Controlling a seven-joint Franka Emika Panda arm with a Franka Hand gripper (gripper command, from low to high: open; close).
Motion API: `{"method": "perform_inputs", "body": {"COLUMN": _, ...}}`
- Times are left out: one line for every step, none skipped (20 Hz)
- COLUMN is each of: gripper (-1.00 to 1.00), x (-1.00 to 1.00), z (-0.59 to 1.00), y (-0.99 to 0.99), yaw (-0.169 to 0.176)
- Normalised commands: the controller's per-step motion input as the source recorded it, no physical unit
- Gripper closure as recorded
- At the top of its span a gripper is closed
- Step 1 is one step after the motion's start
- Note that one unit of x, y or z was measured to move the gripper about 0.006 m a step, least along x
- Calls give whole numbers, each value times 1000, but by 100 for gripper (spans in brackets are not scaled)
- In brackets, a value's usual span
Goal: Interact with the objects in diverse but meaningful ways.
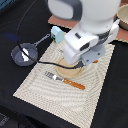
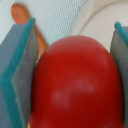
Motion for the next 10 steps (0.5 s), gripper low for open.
{"method": "perform_inputs", "body": {"gripper": 100, "x": -429, "z": 769, "y": 586, "yaw": 127}}
{"method": "perform_inputs", "body": {"gripper": 100, "x": -411, "z": 720, "y": 594, "yaw": 123}}
{"method": "perform_inputs", "body": {"gripper": 100, "x": -426, "z": 646, "y": 600, "yaw": 118}}
{"method": "perform_inputs", "body": {"gripper": 100, "x": -446, "z": 551, "y": 609, "yaw": 113}}
{"method": "perform_inputs", "body": {"gripper": 100, "x": -469, "z": 483, "y": 600, "yaw": 107}}
{"method": "perform_inputs", "body": {"gripper": 100, "x": -486, "z": 357, "y": 589, "yaw": 101}}
{"method": "perform_inputs", "body": {"gripper": 100, "x": -520, "z": 209, "y": 600, "yaw": 90}}
{"method": "perform_inputs", "body": {"gripper": 100, "x": -563, "z": 91, "y": 620, "yaw": 77}}
{"method": "perform_inputs", "body": {"gripper": 100, "x": -600, "z": 9, "y": 637, "yaw": 66}}
{"method": "perform_inputs", "body": {"gripper": 100, "x": -617, "z": 0, "y": 640, "yaw": 62}}
